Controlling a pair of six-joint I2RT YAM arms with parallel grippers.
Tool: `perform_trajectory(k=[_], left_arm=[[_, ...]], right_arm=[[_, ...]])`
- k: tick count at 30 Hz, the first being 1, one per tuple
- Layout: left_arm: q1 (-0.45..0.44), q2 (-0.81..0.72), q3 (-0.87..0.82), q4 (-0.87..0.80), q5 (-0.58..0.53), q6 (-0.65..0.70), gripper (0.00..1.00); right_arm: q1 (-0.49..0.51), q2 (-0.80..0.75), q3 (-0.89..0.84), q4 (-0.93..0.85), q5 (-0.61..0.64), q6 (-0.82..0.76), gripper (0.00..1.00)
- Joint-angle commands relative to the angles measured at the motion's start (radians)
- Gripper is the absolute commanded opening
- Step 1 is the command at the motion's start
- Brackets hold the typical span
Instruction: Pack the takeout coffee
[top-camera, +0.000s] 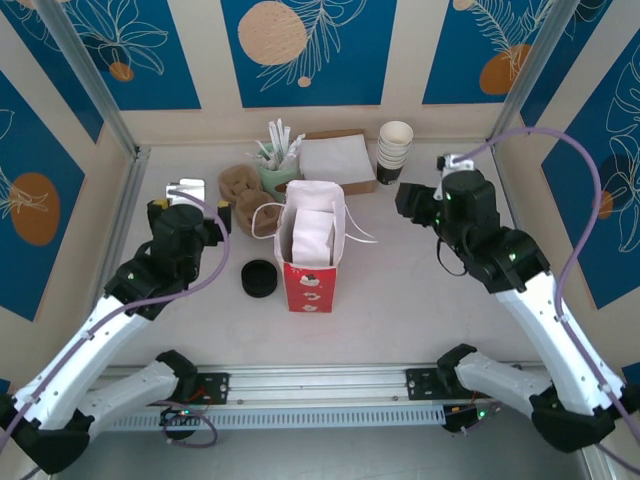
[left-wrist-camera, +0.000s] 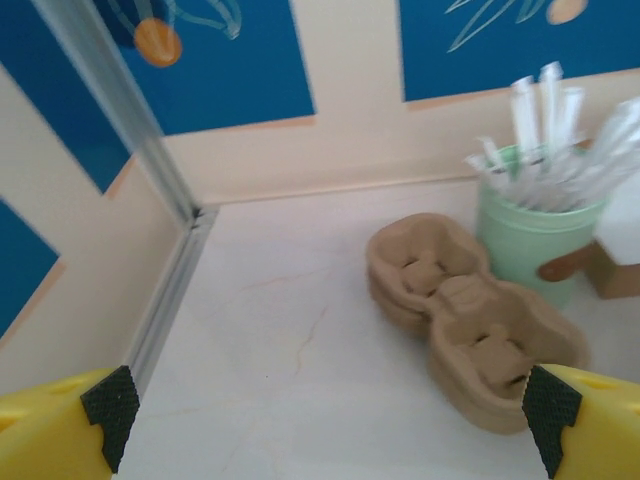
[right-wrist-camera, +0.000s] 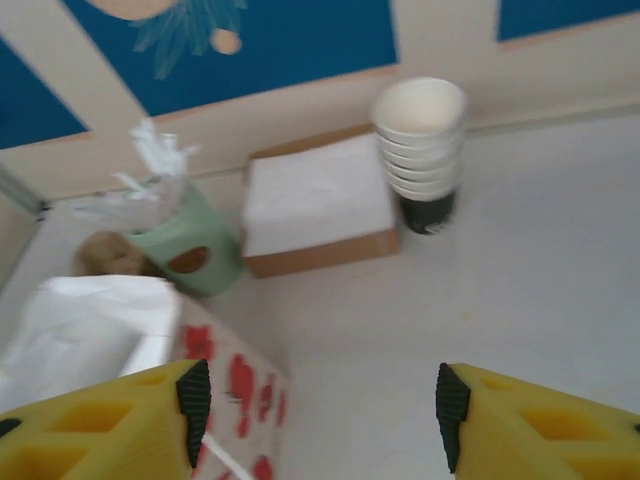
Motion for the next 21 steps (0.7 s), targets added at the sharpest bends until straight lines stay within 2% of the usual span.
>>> perform_trajectory(k=[1,3,4,5,8,13,17,21], left_arm=[[0.105,-0.028,-0.116,0.217,0.065,0.041,1.00],[0.169,-0.030,-0.202,0.306,0.091,0.044,1.00],[0.201,-0.026,-0.238,0.343,0.097,0.041,1.00],[0.225,-0.018,-0.268,0.372,0.103,0.041,1.00],[0.311,0.018,-0.365,0.471,0.137,0.020,1.00],[0.436,0.086,-0.516,0.636,0.185,-0.089,1.00],[0.469,0.201,-0.596,0.802,0.178,-0.089,1.00],[0.475,0.323,-0.614,0.931,0.193,-0.042,1.00]], right_arm=[[-0.100,-0.053,-0.140,0.157,-0.033,-0.076,0.79],[-0.165,-0.069,-0.237,0.229,-0.032,-0.096,0.88],[-0.197,-0.074,-0.288,0.273,-0.023,-0.094,0.98],[-0.224,-0.072,-0.336,0.319,-0.021,-0.093,0.99],[-0.298,-0.058,-0.492,0.503,-0.075,-0.130,0.99],[-0.357,0.037,-0.665,0.775,-0.071,-0.197,0.99],[-0.394,0.166,-0.789,1.041,-0.154,-0.261,0.99],[-0.398,0.295,-0.827,1.207,-0.223,-0.285,0.99]])
